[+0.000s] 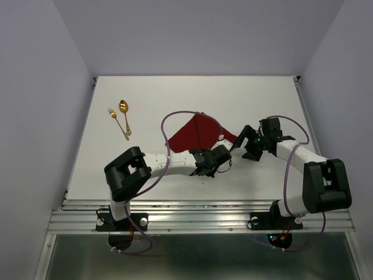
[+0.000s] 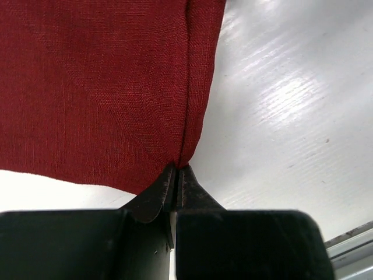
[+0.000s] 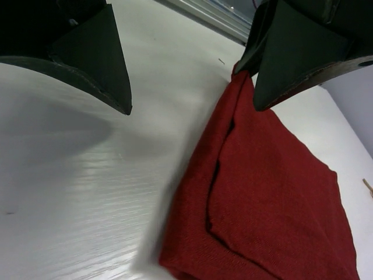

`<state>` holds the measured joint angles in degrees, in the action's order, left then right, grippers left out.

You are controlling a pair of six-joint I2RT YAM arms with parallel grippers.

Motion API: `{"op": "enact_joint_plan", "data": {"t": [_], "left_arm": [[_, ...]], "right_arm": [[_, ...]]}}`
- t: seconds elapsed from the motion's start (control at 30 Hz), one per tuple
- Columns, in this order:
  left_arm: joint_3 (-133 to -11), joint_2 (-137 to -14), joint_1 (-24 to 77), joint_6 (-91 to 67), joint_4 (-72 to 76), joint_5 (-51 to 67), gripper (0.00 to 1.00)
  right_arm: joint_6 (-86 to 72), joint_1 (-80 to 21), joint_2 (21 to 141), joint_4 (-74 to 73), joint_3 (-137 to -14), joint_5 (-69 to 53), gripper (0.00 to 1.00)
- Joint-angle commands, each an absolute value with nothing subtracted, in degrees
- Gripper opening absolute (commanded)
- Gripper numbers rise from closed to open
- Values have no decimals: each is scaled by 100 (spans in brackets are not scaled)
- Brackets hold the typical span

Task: Fold the napkin into a case and place the utensils inside
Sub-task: Pick up the upper triangle-folded napkin from the center of the board.

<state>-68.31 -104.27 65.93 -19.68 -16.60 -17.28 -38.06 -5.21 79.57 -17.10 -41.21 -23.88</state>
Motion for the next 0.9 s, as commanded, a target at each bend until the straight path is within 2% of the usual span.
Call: {"op": "enact_joint_plan", "data": {"t": [0.0, 0.13, 0.43, 0.73, 0.87], "left_arm": [[-6820, -10152, 6592, -1784, -1538, -1477, 0], [-6812, -10072, 6583, -1793, -1503, -1459, 0], [-6540, -9747, 6416, -1740, -1275, -1179, 0], [-6442, -9606, 6328, -1714, -1187, -1063, 0], [-6416, -9607, 6328, -1661, -1178, -985, 0]], "right_arm": [[-4235, -931, 8279, -863, -4017, -2637, 90], [-4648, -1063, 8629, -291, -3859, -2645, 86], [-5229, -1063, 9079, 351, -3841, -2321, 65], [-5396, -1063, 9474, 641, -3955, -2127, 59], [-5440, -1063, 9597, 765, -4008, -2110, 50]]}}
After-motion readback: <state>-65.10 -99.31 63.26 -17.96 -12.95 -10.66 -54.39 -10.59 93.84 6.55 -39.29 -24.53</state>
